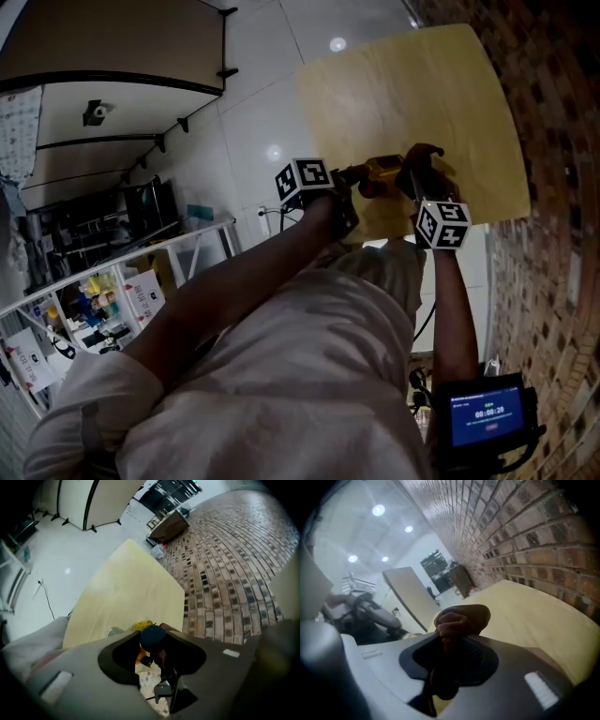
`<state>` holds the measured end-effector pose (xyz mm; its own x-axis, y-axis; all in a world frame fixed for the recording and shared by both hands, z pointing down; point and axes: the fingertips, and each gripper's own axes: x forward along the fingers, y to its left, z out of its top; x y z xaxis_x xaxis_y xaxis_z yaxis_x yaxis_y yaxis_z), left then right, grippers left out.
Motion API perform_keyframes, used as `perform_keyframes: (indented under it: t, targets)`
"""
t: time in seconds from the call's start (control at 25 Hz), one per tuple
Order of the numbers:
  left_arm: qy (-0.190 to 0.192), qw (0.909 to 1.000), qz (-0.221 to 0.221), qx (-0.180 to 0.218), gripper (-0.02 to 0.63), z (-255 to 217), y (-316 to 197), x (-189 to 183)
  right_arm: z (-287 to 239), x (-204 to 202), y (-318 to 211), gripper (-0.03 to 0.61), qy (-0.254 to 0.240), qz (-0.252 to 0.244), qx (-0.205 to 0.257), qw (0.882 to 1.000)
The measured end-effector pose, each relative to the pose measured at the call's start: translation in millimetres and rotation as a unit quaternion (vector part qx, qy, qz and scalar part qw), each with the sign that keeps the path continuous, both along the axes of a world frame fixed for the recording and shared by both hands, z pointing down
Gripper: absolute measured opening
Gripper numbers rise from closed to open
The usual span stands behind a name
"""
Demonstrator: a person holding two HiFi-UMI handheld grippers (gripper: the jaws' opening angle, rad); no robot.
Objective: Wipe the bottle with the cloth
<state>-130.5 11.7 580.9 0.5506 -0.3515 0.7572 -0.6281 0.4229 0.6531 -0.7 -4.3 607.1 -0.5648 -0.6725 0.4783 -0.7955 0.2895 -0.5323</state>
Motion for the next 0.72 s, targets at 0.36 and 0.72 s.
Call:
perform_keyframes:
  t: [0.36, 0.72]
  targets:
    - [0.062, 0.9950, -0.074, -0.026, 0.183, 6.0, 9.8, -0.5, -51.3, -86.6, 40.5, 0.091, -0.028, -0.176, 0.095, 0.979]
    - [0.092, 0.9925, -0.071, -0.040, 0.181, 1.8, 22.8, 7.1, 29.7, -46.8, 28.7, 0.089, -0.004, -0.095, -0.016, 0.995]
